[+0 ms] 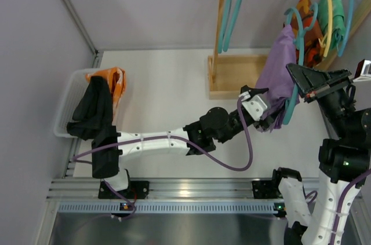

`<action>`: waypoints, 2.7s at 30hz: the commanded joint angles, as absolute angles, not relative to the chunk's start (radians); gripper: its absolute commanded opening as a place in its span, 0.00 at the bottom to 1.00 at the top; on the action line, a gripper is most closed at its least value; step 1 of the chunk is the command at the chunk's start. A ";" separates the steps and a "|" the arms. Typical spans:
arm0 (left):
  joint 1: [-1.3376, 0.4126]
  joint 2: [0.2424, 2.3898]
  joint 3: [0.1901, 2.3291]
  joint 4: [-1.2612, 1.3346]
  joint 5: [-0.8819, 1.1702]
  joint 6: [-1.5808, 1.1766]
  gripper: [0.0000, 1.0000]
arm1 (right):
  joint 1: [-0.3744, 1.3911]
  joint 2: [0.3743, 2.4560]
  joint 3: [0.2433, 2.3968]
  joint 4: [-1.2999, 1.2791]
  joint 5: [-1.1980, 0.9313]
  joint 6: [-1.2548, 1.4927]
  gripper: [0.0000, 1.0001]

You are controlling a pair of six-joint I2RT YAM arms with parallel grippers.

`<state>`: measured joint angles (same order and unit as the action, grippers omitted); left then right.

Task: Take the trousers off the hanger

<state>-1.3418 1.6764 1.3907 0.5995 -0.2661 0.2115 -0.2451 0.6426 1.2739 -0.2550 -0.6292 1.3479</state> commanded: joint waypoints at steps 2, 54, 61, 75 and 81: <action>-1.341 1.687 1.448 0.673 -0.330 0.242 0.71 | -0.258 0.612 1.296 -0.075 -0.623 1.348 0.00; -1.318 1.497 1.824 0.580 -0.410 0.525 0.00 | -0.258 0.561 0.896 -0.365 -0.505 0.956 0.00; -1.318 1.499 1.927 0.580 -0.405 0.597 0.00 | -0.258 0.549 0.848 -0.397 -0.469 0.894 0.00; -0.995 1.336 1.968 0.562 -0.466 0.545 0.00 | -0.258 0.548 0.908 -0.436 -0.463 0.773 0.00; -0.722 1.200 1.882 0.545 -0.486 0.529 0.00 | -0.259 0.571 0.913 -0.430 -0.476 0.744 0.00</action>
